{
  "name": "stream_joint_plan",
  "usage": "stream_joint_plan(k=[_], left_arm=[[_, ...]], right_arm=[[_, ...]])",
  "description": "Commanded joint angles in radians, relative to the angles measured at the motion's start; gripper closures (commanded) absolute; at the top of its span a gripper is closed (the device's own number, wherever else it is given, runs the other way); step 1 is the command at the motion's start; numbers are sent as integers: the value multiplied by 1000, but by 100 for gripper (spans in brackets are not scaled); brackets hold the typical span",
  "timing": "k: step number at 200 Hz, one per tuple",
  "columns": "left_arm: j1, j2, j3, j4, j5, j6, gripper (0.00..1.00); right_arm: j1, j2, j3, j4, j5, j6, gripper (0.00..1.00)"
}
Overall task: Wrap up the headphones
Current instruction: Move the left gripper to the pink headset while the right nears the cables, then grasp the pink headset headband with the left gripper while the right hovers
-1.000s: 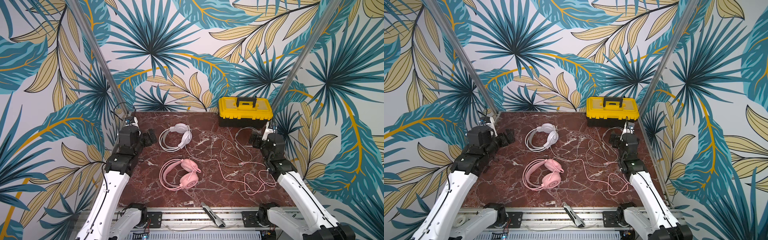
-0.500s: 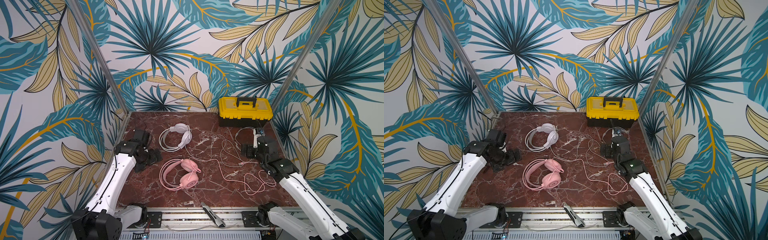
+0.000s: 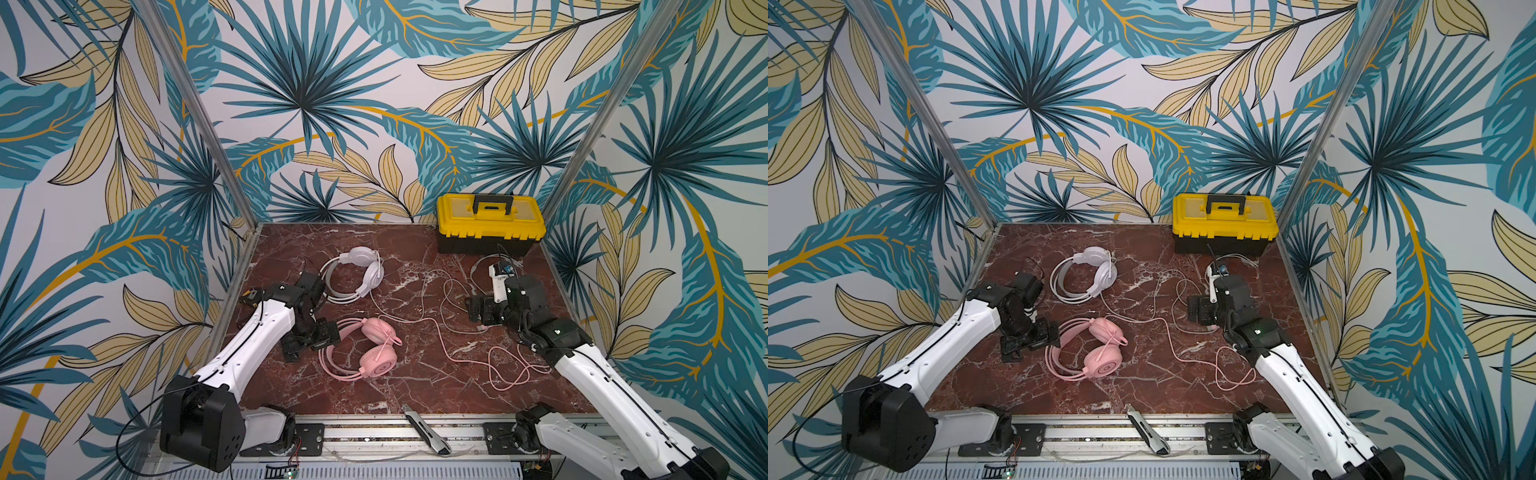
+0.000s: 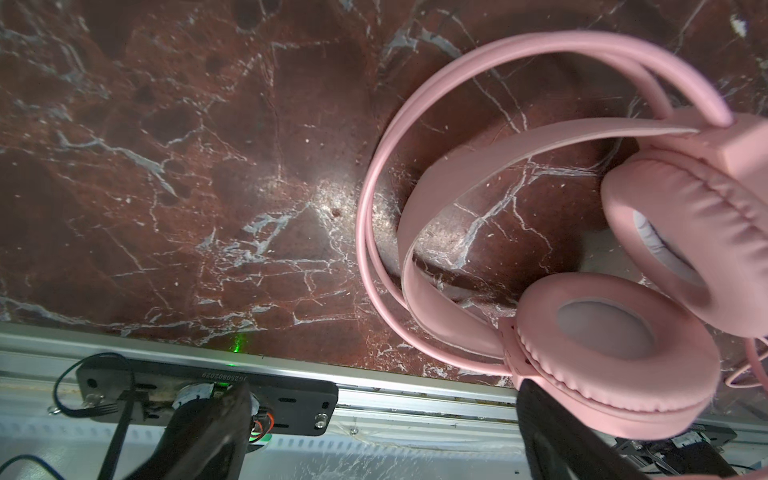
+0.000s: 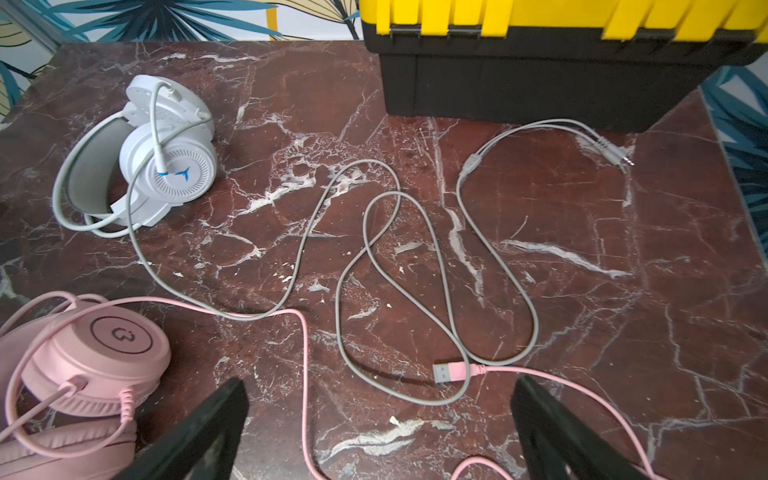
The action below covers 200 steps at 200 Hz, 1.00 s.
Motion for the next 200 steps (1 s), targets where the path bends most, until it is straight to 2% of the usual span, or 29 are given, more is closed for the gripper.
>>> stream_joint_plan(k=[1, 47, 100, 149, 200], left_arm=[[-8, 20, -53, 78, 43, -8, 0], [-16, 52, -111, 213, 23, -23, 1], [-26, 130, -174, 380, -29, -41, 11], [-75, 182, -179, 388, -82, -52, 15], [-162, 185, -232, 386, -127, -165, 26]], right_arm=[[9, 18, -24, 32, -51, 19, 0], [14, 20, -36, 66, -29, 39, 0], [17, 13, -42, 66, -15, 49, 0], [19, -17, -57, 64, 27, 46, 0], [20, -25, -67, 64, 46, 49, 0]])
